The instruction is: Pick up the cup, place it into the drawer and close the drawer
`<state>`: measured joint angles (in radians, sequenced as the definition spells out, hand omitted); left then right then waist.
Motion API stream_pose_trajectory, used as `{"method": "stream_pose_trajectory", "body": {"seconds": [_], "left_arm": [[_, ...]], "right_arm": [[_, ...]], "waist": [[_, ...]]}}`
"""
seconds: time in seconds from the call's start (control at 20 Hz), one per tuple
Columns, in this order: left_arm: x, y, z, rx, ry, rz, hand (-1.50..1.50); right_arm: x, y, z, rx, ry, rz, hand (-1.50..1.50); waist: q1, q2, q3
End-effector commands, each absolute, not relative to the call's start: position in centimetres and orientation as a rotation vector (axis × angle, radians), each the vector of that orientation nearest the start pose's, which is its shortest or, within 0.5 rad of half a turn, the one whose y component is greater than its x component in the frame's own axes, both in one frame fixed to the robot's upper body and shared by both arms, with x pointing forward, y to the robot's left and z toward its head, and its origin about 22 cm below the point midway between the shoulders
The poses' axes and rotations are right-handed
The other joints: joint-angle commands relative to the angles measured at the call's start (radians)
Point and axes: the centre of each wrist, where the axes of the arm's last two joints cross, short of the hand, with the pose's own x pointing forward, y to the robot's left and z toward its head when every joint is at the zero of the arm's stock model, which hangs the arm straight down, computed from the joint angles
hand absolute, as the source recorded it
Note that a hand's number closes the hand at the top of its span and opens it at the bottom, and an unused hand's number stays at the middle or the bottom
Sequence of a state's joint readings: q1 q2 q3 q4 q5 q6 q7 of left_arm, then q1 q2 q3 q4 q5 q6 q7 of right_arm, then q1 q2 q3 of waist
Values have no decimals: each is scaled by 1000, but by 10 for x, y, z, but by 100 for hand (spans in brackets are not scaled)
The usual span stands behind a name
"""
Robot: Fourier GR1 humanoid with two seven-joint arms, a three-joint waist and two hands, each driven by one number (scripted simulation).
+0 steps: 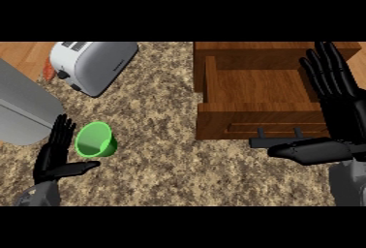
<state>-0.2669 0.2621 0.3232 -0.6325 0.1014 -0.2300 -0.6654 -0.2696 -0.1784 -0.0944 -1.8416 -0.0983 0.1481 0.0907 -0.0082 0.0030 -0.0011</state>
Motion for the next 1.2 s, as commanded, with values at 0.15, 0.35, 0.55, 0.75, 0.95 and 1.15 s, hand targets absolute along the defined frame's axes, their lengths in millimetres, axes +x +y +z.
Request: {"method": "stream_pose_trajectory", "body": {"seconds": [0.15,0.35,0.55,0.75,0.95,1.15], "left_arm": [[251,362,-133,91,-1648,155,-150],[244,356,-142,90,-1672,149,-150],[237,355,-148,67,-1679,148,-150],[234,354,-150,76,-1689,165,-150],[246,344,-148,54,-1679,131,-150],[257,330,-146,15,-1717,133,-150]], "right_arm": [[268,-244,142,69,-1994,277,-150],[277,-258,148,48,-1999,268,-150],[278,-256,142,79,-1993,251,-150],[276,-254,151,83,-2007,294,-150],[274,-241,152,91,-2003,272,-150],[284,-251,164,84,-1994,303,-150]], "waist": [[-13,3,-2],[-4,2,-1],[-13,7,-3],[-18,9,-4],[-21,9,-4],[-19,9,-4]]}}
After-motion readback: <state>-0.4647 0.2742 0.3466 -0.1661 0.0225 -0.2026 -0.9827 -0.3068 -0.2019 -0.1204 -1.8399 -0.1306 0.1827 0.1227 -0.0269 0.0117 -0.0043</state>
